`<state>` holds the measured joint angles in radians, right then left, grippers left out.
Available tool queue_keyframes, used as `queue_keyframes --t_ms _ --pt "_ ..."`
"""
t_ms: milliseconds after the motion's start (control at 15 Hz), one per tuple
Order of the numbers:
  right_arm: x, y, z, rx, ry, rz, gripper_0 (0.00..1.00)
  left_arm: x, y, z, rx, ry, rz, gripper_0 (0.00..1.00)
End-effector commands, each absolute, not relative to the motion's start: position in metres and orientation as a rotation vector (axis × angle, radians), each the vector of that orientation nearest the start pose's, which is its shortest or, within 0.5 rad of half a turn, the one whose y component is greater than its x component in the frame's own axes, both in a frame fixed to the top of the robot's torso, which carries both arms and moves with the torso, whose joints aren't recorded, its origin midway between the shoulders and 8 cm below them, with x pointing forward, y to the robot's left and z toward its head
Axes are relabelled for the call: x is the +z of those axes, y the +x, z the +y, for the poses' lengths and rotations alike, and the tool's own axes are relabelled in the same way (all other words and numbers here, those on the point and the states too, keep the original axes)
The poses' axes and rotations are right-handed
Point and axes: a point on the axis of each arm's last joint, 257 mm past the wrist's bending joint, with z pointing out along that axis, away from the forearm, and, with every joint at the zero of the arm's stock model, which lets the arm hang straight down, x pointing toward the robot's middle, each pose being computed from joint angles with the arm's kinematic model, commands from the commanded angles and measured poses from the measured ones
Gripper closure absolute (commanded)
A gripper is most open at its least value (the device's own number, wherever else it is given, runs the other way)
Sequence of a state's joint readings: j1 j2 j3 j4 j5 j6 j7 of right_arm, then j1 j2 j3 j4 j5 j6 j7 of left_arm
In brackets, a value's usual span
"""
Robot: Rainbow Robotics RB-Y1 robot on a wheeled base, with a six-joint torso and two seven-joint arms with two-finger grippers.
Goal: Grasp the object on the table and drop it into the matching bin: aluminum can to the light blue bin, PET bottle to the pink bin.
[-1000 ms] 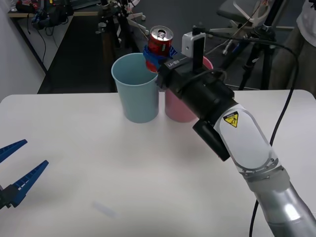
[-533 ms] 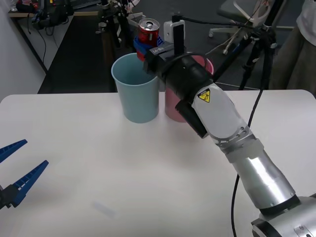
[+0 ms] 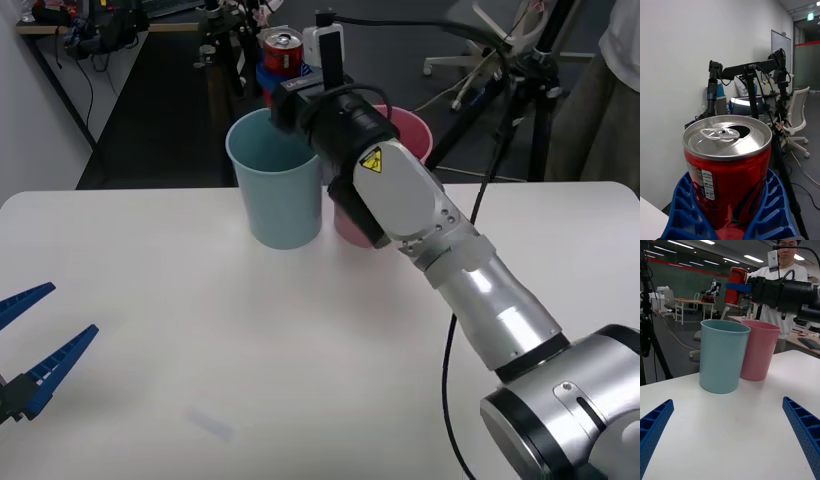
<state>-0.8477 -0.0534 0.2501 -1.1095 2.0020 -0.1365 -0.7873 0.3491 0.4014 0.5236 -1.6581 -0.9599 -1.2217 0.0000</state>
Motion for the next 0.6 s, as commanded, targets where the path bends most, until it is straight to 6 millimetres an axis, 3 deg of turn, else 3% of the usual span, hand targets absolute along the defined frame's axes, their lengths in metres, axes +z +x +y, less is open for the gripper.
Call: queue_keyframes --t_ms 67,600 --pt "-0.0113 0.662 0.0681 0.478 -0.42 1.369 1.0 -0.1689 0.3423 0.3297 -0.567 0.465 1.441 0.0" --pt "-0.0186 0.6662 0.0685 0.463 -0.427 1.386 1.0 -0.1689 0.3423 0.3297 -0.567 0.465 1.441 0.0"
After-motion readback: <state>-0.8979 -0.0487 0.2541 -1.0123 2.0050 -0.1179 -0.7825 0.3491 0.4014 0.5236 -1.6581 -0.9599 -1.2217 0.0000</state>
